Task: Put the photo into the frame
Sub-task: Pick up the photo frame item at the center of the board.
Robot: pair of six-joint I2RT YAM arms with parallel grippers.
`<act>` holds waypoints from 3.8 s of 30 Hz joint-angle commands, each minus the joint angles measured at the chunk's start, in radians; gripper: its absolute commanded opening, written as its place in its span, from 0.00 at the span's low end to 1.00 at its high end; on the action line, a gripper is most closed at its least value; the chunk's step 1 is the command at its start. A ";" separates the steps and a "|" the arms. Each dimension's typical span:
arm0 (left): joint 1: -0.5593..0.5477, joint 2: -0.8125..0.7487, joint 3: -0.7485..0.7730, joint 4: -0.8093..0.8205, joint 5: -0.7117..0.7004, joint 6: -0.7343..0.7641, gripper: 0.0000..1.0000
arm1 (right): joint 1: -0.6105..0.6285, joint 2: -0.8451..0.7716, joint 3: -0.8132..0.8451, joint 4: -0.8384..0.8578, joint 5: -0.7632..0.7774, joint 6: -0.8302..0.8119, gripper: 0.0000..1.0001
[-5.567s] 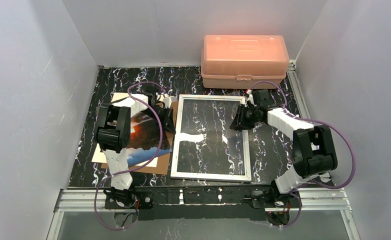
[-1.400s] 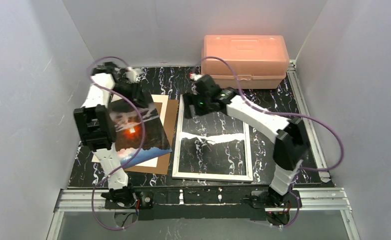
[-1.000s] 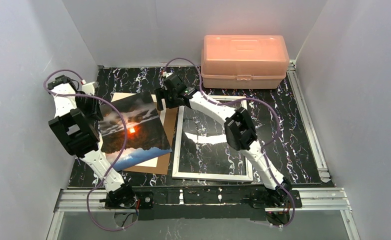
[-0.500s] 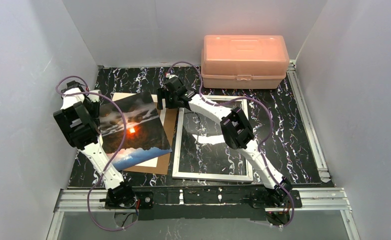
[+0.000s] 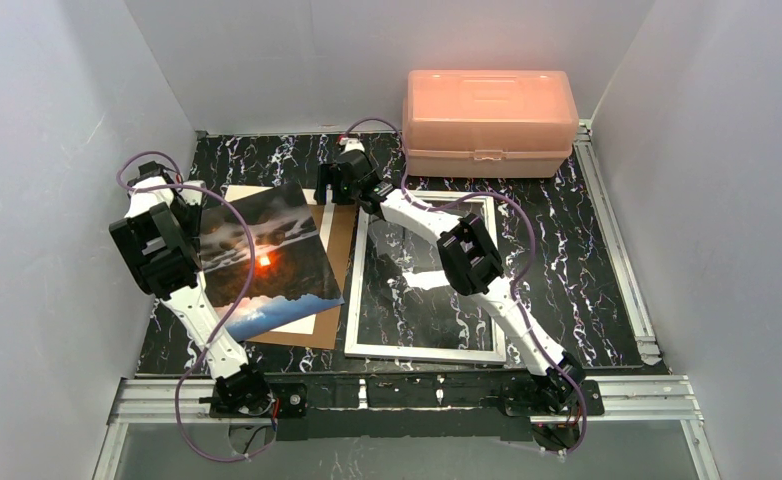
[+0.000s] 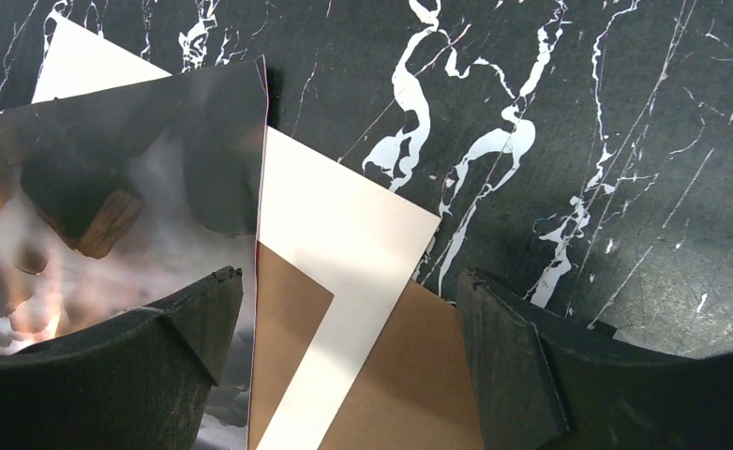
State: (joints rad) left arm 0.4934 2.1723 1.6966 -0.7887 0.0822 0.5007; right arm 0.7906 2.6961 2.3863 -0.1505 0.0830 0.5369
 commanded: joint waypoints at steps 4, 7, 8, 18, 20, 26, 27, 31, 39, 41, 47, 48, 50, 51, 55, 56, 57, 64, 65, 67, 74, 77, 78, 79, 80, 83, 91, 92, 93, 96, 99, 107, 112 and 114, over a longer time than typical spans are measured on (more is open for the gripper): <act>-0.005 0.009 -0.054 -0.016 0.039 0.012 0.06 | -0.011 -0.057 -0.147 0.026 0.032 0.008 0.91; -0.006 0.008 -0.057 -0.017 0.047 0.016 0.06 | -0.011 -0.089 -0.217 0.023 0.062 0.011 0.91; -0.007 0.010 -0.057 -0.017 0.048 0.016 0.06 | -0.012 -0.086 -0.211 0.009 0.064 0.013 0.91; -0.024 0.054 -0.052 0.011 0.028 0.010 0.04 | -0.011 0.074 0.046 -0.009 -0.013 0.057 0.92; -0.030 0.058 -0.051 0.011 0.033 0.008 0.04 | -0.011 0.086 0.037 0.014 -0.049 0.079 0.92; -0.035 0.072 -0.052 0.004 0.049 0.011 0.04 | -0.011 0.089 -0.023 0.112 -0.199 0.154 0.91; -0.036 0.074 -0.055 0.003 0.050 0.013 0.04 | -0.009 0.093 -0.019 0.126 -0.222 0.169 0.91; -0.036 0.091 -0.064 0.005 0.049 0.020 0.04 | -0.006 0.095 -0.006 0.182 -0.302 0.225 0.91; -0.040 0.119 -0.063 0.005 0.050 0.037 0.03 | -0.002 -0.003 -0.150 0.433 -0.401 0.344 0.90; -0.041 0.121 -0.065 0.005 0.051 0.041 0.02 | -0.001 -0.015 -0.170 0.500 -0.428 0.379 0.90; -0.044 0.119 -0.077 0.006 0.060 0.048 0.02 | 0.002 -0.063 -0.246 0.682 -0.494 0.479 0.87; -0.044 0.119 -0.078 0.006 0.061 0.050 0.02 | 0.002 -0.078 -0.279 0.719 -0.500 0.497 0.87; -0.044 0.119 -0.080 0.005 0.063 0.052 0.02 | 0.002 -0.101 -0.310 0.770 -0.512 0.531 0.87; -0.044 0.118 -0.081 0.006 0.065 0.053 0.01 | 0.001 -0.110 -0.325 0.801 -0.519 0.549 0.87; -0.044 0.112 -0.084 0.006 0.067 0.054 0.01 | 0.002 -0.138 -0.368 0.874 -0.547 0.610 0.85; -0.044 0.111 -0.085 0.005 0.069 0.055 0.01 | 0.002 -0.151 -0.390 0.886 -0.547 0.613 0.83; -0.045 0.110 -0.087 0.005 0.070 0.056 0.01 | 0.002 -0.166 -0.413 0.897 -0.543 0.615 0.81; -0.045 0.087 -0.108 0.009 0.071 0.059 0.01 | -0.001 -0.224 -0.451 0.912 -0.540 0.622 0.56; -0.044 0.081 -0.110 0.008 0.072 0.060 0.01 | -0.002 -0.232 -0.455 0.904 -0.536 0.613 0.52; -0.044 0.069 -0.110 0.004 0.079 0.060 0.01 | 0.000 -0.239 -0.449 0.876 -0.529 0.595 0.45; -0.045 0.042 -0.109 -0.017 0.106 0.059 0.01 | 0.002 -0.206 -0.414 0.840 -0.535 0.608 0.30; -0.044 0.032 -0.109 -0.023 0.119 0.056 0.01 | 0.003 -0.204 -0.394 0.782 -0.526 0.575 0.22; -0.044 0.029 -0.109 -0.026 0.124 0.054 0.01 | 0.004 -0.203 -0.388 0.773 -0.526 0.569 0.19; -0.044 0.025 -0.107 -0.030 0.129 0.053 0.01 | 0.004 -0.205 -0.389 0.767 -0.523 0.564 0.17; -0.044 0.023 -0.104 -0.037 0.139 0.052 0.01 | 0.004 -0.212 -0.391 0.762 -0.519 0.555 0.15; -0.044 0.007 -0.080 -0.078 0.162 0.046 0.02 | 0.003 -0.240 -0.393 0.708 -0.498 0.494 0.04; -0.036 -0.030 0.155 -0.335 0.349 0.002 0.28 | 0.025 -0.366 -0.307 0.493 -0.408 0.272 0.01; -0.035 -0.033 0.188 -0.368 0.375 -0.002 0.29 | 0.033 -0.392 -0.299 0.473 -0.399 0.248 0.01; -0.034 -0.039 0.216 -0.396 0.395 -0.007 0.30 | 0.039 -0.413 -0.293 0.448 -0.389 0.225 0.01; -0.033 -0.063 0.276 -0.456 0.462 -0.020 0.37 | 0.058 -0.472 -0.291 0.416 -0.372 0.177 0.01; -0.033 -0.076 0.332 -0.528 0.519 -0.022 0.40 | 0.074 -0.539 -0.328 0.409 -0.352 0.151 0.01; -0.033 -0.122 0.230 -0.467 0.475 -0.019 0.42 | 0.095 -0.668 -0.304 0.222 -0.238 -0.012 0.01; -0.044 -0.126 0.030 -0.357 0.408 0.009 0.37 | 0.092 -0.739 -0.283 0.069 -0.193 -0.073 0.01; -0.056 -0.115 -0.017 -0.326 0.393 0.014 0.34 | 0.089 -0.762 -0.274 0.022 -0.191 -0.069 0.01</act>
State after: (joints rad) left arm 0.4564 2.0777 1.7668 -1.1698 0.5179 0.4892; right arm 0.8894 2.0224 2.0651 0.0029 -0.1574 0.5217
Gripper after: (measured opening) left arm 0.367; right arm 0.031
